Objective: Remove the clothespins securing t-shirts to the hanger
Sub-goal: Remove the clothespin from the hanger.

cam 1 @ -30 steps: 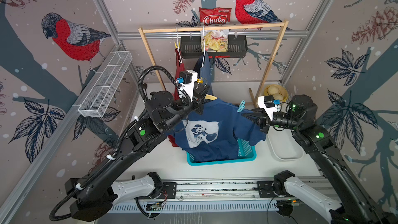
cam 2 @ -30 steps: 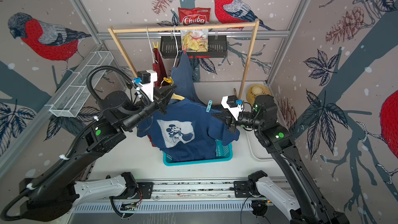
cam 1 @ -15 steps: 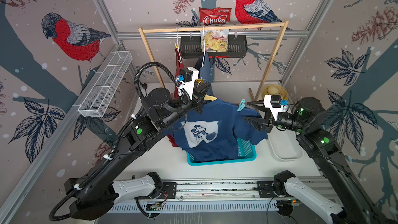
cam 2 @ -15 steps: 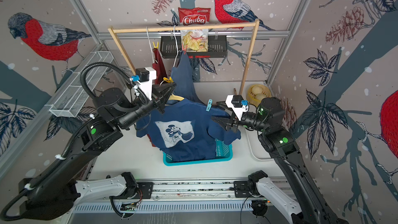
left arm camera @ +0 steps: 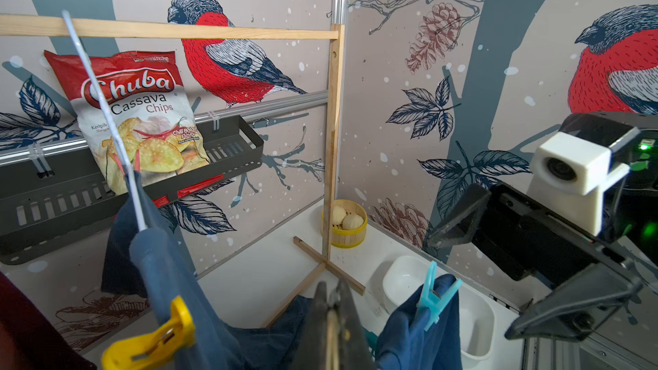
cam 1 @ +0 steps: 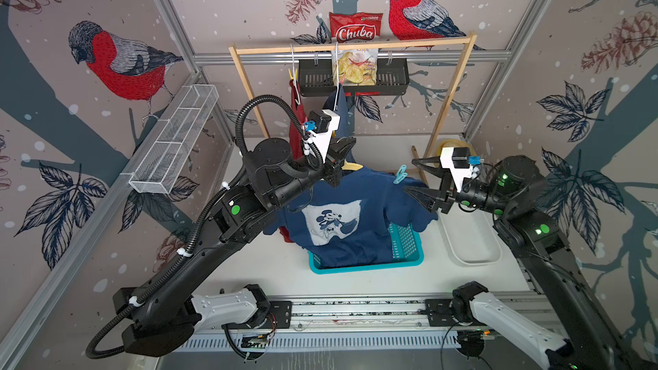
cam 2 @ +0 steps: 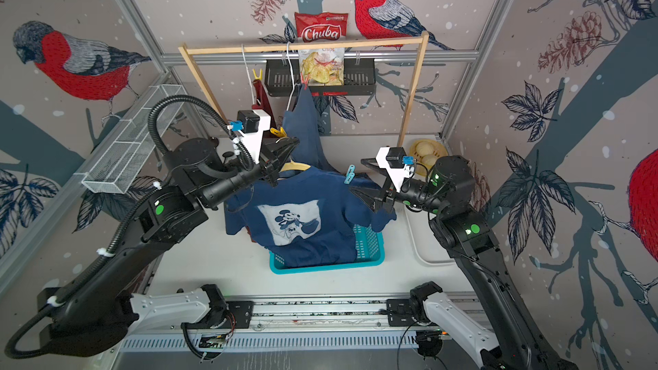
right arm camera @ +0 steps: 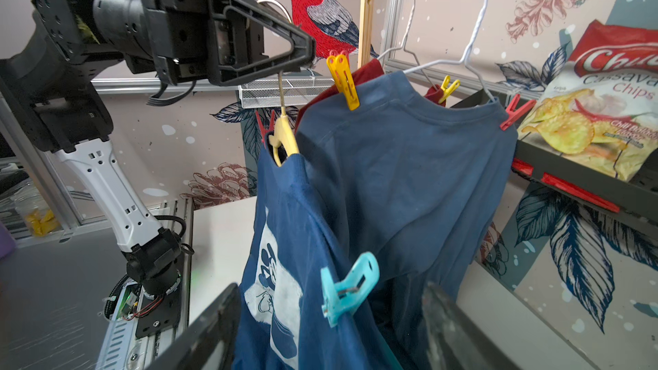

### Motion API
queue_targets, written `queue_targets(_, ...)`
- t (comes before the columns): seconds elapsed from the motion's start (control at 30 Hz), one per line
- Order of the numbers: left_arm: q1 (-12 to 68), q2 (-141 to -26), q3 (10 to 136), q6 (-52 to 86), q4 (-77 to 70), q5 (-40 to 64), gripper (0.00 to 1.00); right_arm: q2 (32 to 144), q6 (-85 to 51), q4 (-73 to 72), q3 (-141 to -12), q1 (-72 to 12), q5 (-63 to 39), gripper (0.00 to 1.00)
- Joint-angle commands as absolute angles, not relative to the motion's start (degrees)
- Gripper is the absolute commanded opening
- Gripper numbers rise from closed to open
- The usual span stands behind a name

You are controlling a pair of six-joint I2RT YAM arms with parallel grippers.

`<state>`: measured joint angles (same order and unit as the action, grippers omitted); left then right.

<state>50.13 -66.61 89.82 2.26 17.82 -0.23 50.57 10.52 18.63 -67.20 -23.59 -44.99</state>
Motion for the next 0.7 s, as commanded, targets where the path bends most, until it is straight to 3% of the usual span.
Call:
queue_targets(0.0,50.09,-67.82,90.38,1.34,18.56,0.44,0.00,53.09,13.84,20.55,-64.84,-23.75,-40.74,0.83)
queue_targets(0.1,48.76,-68.20,88.25,1.41,18.00,1.51,0.00,57.09,15.85,21.63,-62.24,-24.98,-39.28,0.83)
queue_targets(0.17,47.15,-68.06,86.60,2.59,16.74,3.73,0.00,58.83,16.11,21.34,-61.63,-27.65,-38.19,0.76)
queue_targets(0.3,45.40,-67.15,84.61,4.12,14.47,6.47,0.00,60.43,16.63,22.31,-63.77,-29.67,-37.51,0.29)
queue_targets(0.4,44.92,-66.89,84.73,4.07,14.27,8.16,0.00,59.00,17.89,22.29,-64.20,-30.08,-36.65,0.02)
queue_targets(0.67,44.37,-63.98,83.21,1.69,12.74,10.72,0.00,54.60,16.20,21.24,-64.11,-30.39,-39.99,0.00)
